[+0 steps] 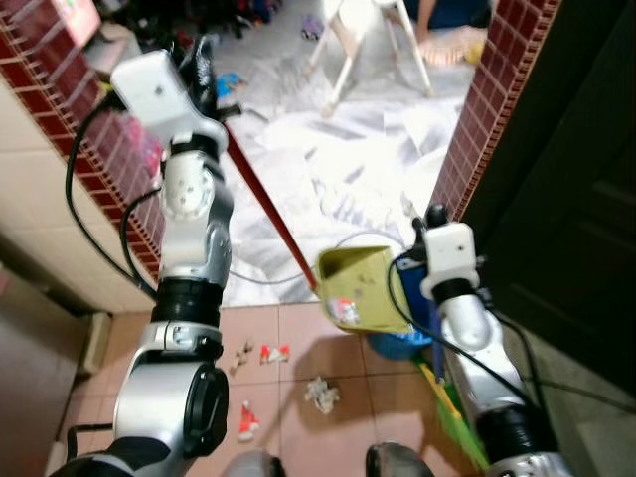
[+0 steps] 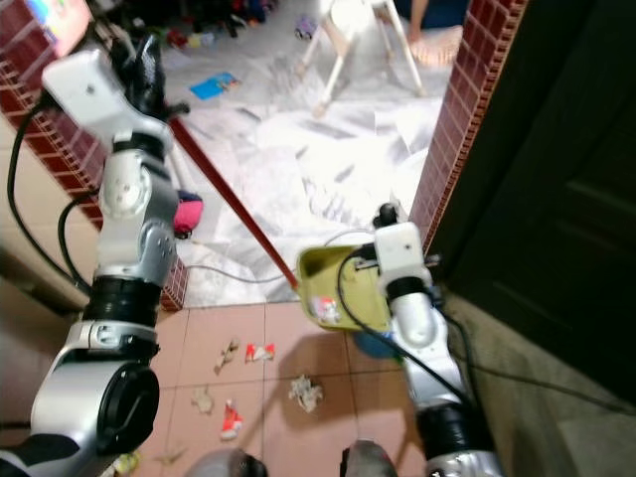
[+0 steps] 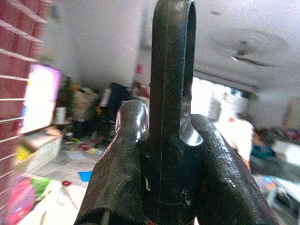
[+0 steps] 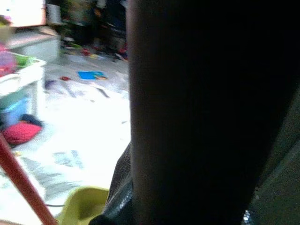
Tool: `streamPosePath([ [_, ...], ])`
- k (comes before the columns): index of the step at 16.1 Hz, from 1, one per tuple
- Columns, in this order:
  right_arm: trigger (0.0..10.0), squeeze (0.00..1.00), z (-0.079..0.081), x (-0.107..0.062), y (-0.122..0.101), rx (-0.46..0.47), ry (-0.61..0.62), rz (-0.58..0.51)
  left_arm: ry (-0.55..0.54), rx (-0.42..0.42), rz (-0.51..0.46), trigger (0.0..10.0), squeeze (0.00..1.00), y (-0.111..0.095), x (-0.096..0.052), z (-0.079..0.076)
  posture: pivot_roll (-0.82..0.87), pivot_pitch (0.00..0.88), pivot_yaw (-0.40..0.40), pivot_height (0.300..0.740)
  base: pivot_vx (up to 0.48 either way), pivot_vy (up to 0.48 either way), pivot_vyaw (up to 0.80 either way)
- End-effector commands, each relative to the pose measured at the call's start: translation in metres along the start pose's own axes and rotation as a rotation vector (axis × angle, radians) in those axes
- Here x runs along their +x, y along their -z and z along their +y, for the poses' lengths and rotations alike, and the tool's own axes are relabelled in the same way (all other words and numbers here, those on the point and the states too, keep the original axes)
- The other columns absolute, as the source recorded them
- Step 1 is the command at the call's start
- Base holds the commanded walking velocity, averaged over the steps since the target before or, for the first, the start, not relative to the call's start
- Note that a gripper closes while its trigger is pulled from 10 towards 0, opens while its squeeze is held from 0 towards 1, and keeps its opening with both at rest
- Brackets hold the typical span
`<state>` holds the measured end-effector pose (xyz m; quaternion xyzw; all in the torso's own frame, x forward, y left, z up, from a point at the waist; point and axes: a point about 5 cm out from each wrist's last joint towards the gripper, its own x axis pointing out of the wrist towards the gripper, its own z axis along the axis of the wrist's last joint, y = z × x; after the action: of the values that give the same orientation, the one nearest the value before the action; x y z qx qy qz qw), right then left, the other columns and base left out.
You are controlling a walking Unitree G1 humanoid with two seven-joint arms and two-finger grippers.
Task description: Sweep floor
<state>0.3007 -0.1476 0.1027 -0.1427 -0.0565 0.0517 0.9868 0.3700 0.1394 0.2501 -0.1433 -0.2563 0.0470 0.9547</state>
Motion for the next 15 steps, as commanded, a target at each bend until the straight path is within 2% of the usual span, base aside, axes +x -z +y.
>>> streamPosePath([
  [1,10.0,0.0,0.002,0.004,-0.01,-0.004,-0.009,-0.042,0.012,0.024,-0.081,10.0,0.0,-0.013,0.004,-0.004,-0.11,0.0,0.068,0.74,0.0,0.0,0.0],
  [4,10.0,0.0,0.003,0.001,-0.007,-0.009,-0.023,-0.029,0.022,0.068,-0.099,10.0,0.0,-0.011,0.004,-0.013,-0.12,0.0,0.076,0.74,0.0,0.0,0.0],
  [6,10.0,0.0,0.0,-0.01,0.001,-0.016,-0.022,0.005,0.04,0.092,-0.111,10.0,0.0,-0.009,0.005,-0.024,-0.13,0.0,0.087,0.74,0.0,0.0,0.0],
  [9,10.0,0.0,-0.004,-0.018,0.006,-0.015,-0.007,0.023,0.08,0.083,-0.102,10.0,0.0,-0.005,0.004,-0.039,-0.14,0.0,0.098,0.74,0.0,0.0,-0.8],
  [11,10.0,0.0,-0.004,-0.019,0.006,-0.015,-0.005,0.024,0.081,0.088,-0.102,10.0,0.0,-0.004,0.003,-0.041,-0.14,0.0,0.098,0.74,0.0,0.0,-0.61],
  [15,10.0,0.0,-0.002,-0.021,0.004,-0.016,-0.033,0.024,0.02,0.1,-0.157,10.0,0.0,-0.015,0.013,-0.034,-0.14,0.0,0.086,0.74,0.0,0.0,0.0],
])
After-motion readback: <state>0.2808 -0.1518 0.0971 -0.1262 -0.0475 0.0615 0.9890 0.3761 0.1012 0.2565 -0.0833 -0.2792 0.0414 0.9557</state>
